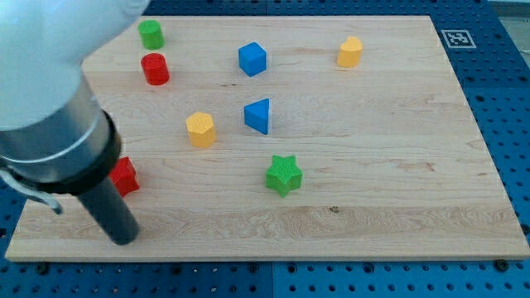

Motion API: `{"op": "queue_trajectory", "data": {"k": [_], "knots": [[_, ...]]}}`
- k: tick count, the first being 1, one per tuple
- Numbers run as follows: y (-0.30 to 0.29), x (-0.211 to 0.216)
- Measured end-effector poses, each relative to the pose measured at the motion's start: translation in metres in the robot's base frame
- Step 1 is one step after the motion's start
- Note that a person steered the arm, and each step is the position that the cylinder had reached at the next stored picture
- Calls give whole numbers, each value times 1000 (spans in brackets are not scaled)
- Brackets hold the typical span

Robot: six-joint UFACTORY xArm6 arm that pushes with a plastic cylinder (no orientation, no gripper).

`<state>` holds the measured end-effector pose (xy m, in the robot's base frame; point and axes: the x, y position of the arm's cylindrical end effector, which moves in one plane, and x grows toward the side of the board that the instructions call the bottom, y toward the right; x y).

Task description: Move the red star towards the red circle

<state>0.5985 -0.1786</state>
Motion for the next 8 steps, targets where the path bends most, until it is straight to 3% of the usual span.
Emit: {"op": "queue_trajectory", "data": {"k": [1,2,5,8], "knots": [[-53,-17],[-60,-29],[3,-37],[-40,-38]]}}
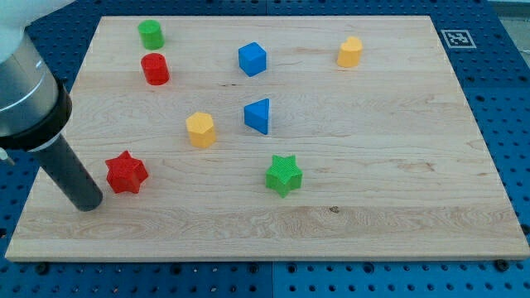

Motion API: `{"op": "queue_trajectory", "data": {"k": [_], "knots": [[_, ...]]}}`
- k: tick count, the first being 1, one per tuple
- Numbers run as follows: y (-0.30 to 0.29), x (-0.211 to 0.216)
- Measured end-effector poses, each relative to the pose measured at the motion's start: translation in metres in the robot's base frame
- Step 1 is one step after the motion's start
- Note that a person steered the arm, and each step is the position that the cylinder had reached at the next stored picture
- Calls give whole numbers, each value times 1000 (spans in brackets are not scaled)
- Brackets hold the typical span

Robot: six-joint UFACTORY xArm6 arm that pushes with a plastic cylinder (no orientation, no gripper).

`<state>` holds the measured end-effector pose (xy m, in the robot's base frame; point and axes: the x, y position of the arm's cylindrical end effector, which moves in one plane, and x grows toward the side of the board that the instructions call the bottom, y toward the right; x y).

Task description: Move the red star towards the red circle

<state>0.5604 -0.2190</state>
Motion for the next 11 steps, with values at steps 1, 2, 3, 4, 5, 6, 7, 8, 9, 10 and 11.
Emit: {"op": "queue_trajectory", "data": {"k": [1,2,3,4,5,6,7,8,9,10,11], "knots": [[14,0],[17,-6],[19,-14],[37,-21],[58,-22],[60,-29],[59,-39],[48,-46],[45,-59],[48,-70],[50,-85]]}}
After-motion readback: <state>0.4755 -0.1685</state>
